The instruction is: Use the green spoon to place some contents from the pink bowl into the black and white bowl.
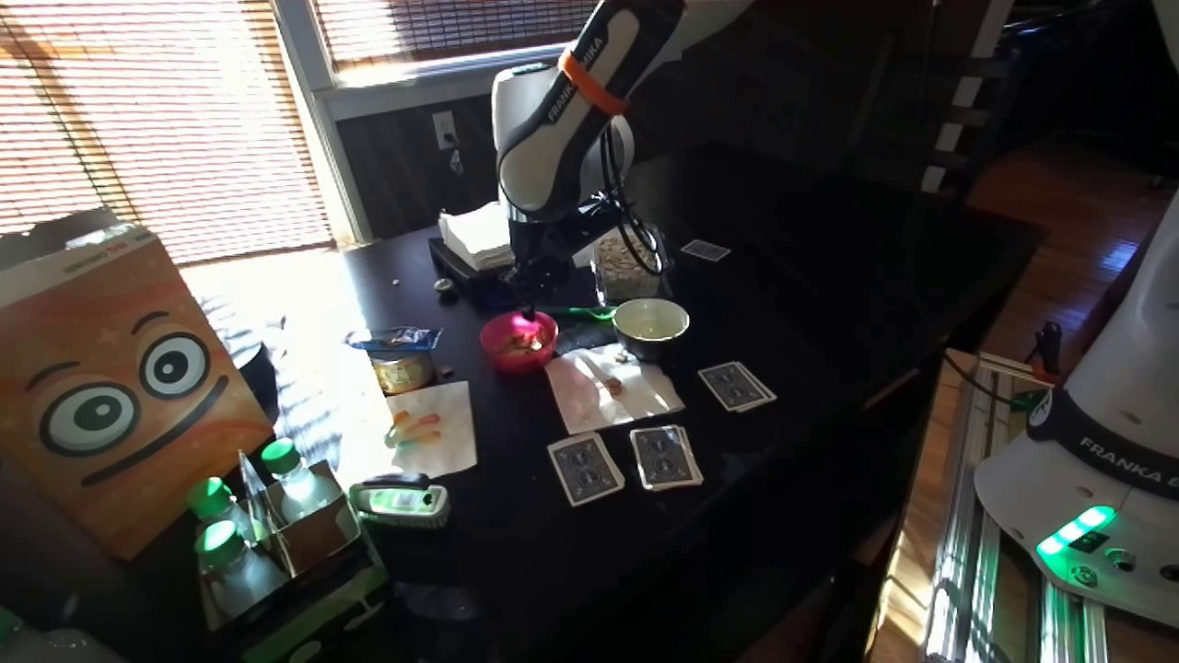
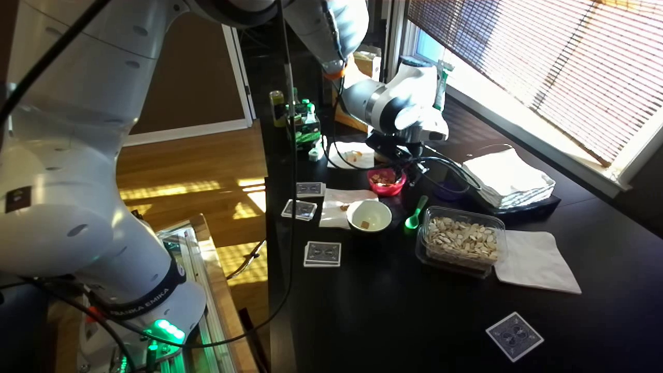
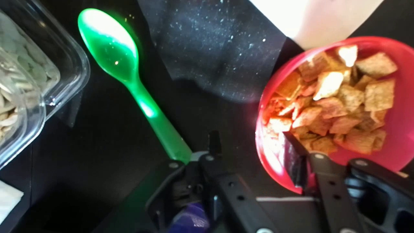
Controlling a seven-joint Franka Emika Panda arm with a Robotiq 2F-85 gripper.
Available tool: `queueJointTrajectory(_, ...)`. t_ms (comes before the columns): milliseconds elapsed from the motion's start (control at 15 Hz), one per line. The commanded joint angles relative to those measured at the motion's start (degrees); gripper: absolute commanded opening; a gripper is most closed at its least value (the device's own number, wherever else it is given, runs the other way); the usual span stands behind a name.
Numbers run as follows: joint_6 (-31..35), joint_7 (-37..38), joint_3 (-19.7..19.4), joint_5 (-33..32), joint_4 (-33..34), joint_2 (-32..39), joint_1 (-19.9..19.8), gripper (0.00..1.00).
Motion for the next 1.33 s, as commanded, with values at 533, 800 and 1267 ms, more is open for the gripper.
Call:
queueJointTrajectory(533,4.0,-1.8,-0.6,-0.4,0.1,0.0,-1.1,1.0)
queueJointTrajectory(800,7.3,-5.4,-0.4,-0.9,1.3,1.7,-3.2,1.0)
queueJointTrajectory(1267,7.2,-18.1,2.8,-1.1,4.3,5.0,-9.7,1.0)
